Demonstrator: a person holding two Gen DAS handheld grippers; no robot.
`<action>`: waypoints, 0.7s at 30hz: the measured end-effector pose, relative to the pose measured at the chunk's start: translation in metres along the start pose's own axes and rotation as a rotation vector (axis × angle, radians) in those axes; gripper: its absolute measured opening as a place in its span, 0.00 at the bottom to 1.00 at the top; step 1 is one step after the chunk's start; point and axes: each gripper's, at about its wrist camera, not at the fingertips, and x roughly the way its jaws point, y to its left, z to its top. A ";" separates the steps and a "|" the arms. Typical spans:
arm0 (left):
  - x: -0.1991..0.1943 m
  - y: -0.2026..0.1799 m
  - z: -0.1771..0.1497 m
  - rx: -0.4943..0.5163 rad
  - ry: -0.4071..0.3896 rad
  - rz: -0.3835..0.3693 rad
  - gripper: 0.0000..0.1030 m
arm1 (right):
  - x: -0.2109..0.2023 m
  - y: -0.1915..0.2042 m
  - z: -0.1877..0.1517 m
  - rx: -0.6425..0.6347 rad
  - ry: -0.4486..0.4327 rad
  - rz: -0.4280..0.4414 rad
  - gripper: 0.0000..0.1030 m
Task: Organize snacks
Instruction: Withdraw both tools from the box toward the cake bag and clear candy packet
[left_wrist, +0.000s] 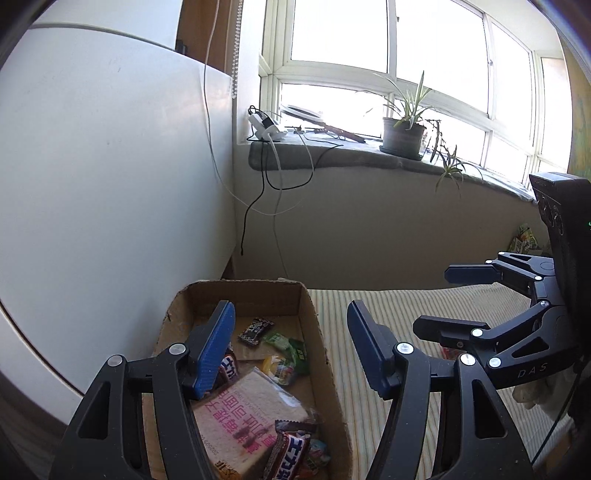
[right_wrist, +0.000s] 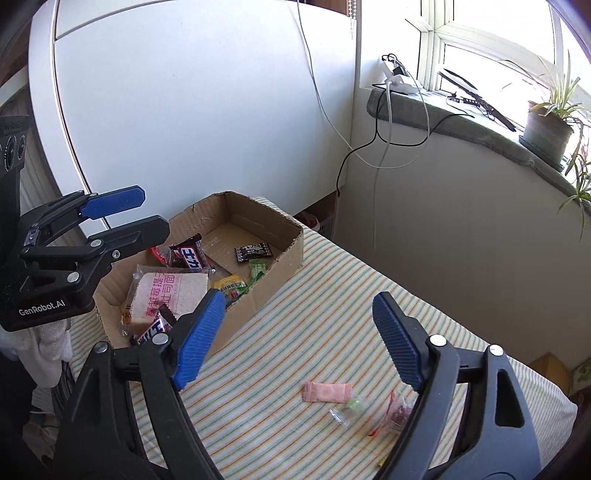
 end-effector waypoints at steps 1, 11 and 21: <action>0.001 -0.006 -0.001 -0.002 0.001 -0.025 0.61 | -0.006 -0.008 -0.004 0.005 -0.003 -0.022 0.86; 0.028 -0.088 -0.020 0.073 0.082 -0.192 0.61 | -0.020 -0.088 -0.064 0.095 0.082 -0.145 0.86; 0.086 -0.146 -0.058 0.193 0.242 -0.237 0.39 | 0.006 -0.127 -0.103 0.192 0.155 -0.043 0.86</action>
